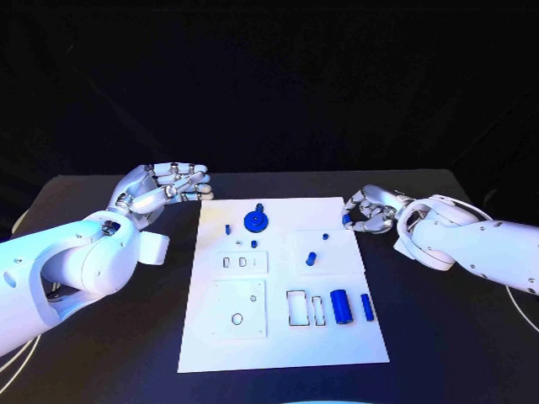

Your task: Assemble the parts on the task board

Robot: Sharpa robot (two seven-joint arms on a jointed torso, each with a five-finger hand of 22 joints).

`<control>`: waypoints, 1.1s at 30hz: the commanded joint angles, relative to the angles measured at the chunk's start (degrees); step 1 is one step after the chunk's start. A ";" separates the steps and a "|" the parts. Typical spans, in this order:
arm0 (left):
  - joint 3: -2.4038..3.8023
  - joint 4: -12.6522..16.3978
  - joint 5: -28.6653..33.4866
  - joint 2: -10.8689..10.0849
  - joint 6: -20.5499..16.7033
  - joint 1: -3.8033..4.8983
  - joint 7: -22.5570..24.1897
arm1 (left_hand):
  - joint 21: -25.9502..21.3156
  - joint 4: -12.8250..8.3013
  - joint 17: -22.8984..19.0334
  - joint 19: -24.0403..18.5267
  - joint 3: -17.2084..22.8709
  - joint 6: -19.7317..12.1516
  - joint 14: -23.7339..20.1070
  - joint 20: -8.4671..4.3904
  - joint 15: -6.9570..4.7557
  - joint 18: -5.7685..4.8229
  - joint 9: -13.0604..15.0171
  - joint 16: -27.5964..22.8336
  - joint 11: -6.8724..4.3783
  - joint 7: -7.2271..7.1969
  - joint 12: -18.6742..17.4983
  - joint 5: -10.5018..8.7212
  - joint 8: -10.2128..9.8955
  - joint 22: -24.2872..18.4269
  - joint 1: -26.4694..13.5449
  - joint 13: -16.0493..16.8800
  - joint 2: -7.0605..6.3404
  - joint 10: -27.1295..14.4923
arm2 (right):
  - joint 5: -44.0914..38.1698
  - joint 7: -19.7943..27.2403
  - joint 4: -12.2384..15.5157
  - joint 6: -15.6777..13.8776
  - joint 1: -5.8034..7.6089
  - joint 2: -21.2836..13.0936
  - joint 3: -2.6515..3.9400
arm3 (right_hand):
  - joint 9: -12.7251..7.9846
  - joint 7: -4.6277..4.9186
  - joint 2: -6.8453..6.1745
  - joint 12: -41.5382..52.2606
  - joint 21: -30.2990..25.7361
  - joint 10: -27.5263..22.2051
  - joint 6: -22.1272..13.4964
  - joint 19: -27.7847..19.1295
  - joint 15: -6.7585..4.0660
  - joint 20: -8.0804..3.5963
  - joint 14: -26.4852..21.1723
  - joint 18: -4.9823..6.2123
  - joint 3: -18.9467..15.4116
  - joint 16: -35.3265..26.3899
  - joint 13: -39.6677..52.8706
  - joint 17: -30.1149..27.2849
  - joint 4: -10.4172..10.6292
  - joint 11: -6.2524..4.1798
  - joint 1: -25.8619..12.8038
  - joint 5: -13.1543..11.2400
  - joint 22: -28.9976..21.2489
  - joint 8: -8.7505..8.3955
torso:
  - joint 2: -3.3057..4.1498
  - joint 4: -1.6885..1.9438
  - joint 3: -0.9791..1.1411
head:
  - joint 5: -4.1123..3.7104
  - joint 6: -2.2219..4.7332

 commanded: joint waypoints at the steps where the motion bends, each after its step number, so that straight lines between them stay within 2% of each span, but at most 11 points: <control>1: 0.04 0.09 0.18 0.02 0.88 0.04 0.35 | -0.06 0.01 0.05 -0.46 0.30 0.00 -0.29 -0.02 -0.07 0.20 -0.06 -0.20 0.04 0.43 -0.28 0.18 -0.18 -0.05 -0.57 -0.01 -0.14 0.28 | -0.64 -0.58 -0.06 0.91 -0.08 0.15 0.01 | 0.05 0.05 0.23 0.39 0.26 5.61 0.28 5.99 -0.54 -0.34 5.97 -0.39 0.40 0.19 14.76 15.05 0.07 -0.40 -0.32 -0.12 15.08 0.13 | 0.02 0.02 -0.04 | 0.01 -0.03; 5: 0.04 0.11 0.18 -0.02 0.87 0.04 0.34 | -0.06 0.01 0.05 -0.46 0.30 0.00 -0.29 -0.02 -0.07 0.20 -0.06 -0.20 0.04 0.43 -0.28 0.18 -0.18 -0.05 -0.57 -0.01 -0.14 0.28 | -0.74 -0.76 -0.09 0.83 -0.09 0.29 0.01 | 0.06 0.00 0.30 0.44 0.26 5.66 0.38 5.99 -0.57 -0.36 5.97 -0.39 0.54 0.19 14.80 15.05 0.08 -0.41 -0.33 -0.11 15.08 0.17 | -0.01 -0.04 -0.05 | 0.10 -0.12; 9: 0.04 0.14 0.18 -0.04 0.88 0.04 0.32 | -0.06 0.01 0.05 -0.46 0.30 0.00 -0.29 -0.02 -0.07 0.20 -0.06 -0.20 0.04 0.43 -0.28 0.18 -0.18 -0.05 -0.57 -0.01 -0.14 0.28 | -0.78 -0.95 -0.01 0.00 -0.09 0.42 0.01 | 0.33 -0.48 0.83 0.81 0.26 5.95 1.72 5.99 -0.96 -0.69 5.97 -0.39 1.64 0.19 15.09 15.05 0.00 -0.81 -0.48 0.23 15.08 0.90 | 0.01 -0.05 -0.01 | 0.07 -0.12; 16: 0.04 0.16 0.18 -0.08 0.85 0.04 0.32 | -0.06 0.01 0.05 -0.46 0.30 0.00 -0.29 -0.02 -0.07 0.20 -0.06 -0.20 0.04 0.43 -0.28 0.18 -0.18 -0.05 -0.57 -0.01 -0.14 0.28 | -0.81 -1.49 0.39 -3.17 -0.10 0.54 0.01 | 1.21 -1.61 2.00 0.82 0.26 5.96 4.19 5.99 -1.79 -1.42 5.97 -0.39 3.51 0.19 15.10 15.05 -0.74 -1.80 -0.75 1.82 15.08 2.82 | -0.02 -0.05 0.00 | 0.17 -0.16; 21: 0.04 0.14 0.18 -0.10 0.84 0.04 0.31 | -0.06 0.01 0.05 -0.46 0.30 0.00 -0.29 -0.02 -0.07 0.20 -0.06 -0.20 0.04 0.43 -0.28 0.18 -0.18 -0.05 -0.57 -0.01 -0.14 0.28 | -0.65 -2.83 1.23 -5.93 -0.07 0.48 0.04 | 1.51 -1.87 2.22 0.82 0.26 5.96 4.48 5.99 -1.96 -1.63 5.97 -0.39 3.81 0.19 15.10 15.05 -0.86 -2.07 -1.23 2.02 15.08 3.34 | -0.07 -0.08 -0.01 | 0.28 -0.23; 26: 0.03 -0.02 0.18 -0.13 0.82 0.04 0.26 | -0.06 0.01 0.05 -0.46 0.30 0.00 -0.29 -0.02 -0.07 0.20 -0.06 -0.20 0.04 0.43 -0.28 0.18 -0.18 -0.05 -0.57 -0.01 -0.14 0.28 | -0.18 -6.48 3.81 -8.08 0.49 0.02 0.15 | 1.65 -1.99 2.32 0.82 0.26 5.96 4.55 5.99 -1.98 -1.69 5.97 -0.39 3.92 0.19 15.10 15.05 -0.82 -2.20 -1.62 2.09 15.08 3.58 | -0.19 -0.11 -0.08 | 0.41 -0.30; 33: 0.02 -0.26 0.19 -0.06 0.75 0.04 0.14 | -0.06 0.01 0.05 -0.46 0.30 0.00 -0.29 -0.02 -0.07 0.20 -0.06 -0.20 0.04 0.43 -0.28 0.18 -0.18 -0.05 -0.57 -0.01 -0.14 0.28 | -0.11 -12.94 10.70 -10.08 1.85 -0.27 0.23 | 1.74 -2.00 2.25 0.82 0.26 5.96 4.50 5.99 -1.96 -1.72 5.97 -0.39 3.97 0.19 15.10 15.05 -0.83 -2.27 -1.89 2.25 15.08 3.72 | -0.33 -0.19 -0.10 | 1.14 -0.58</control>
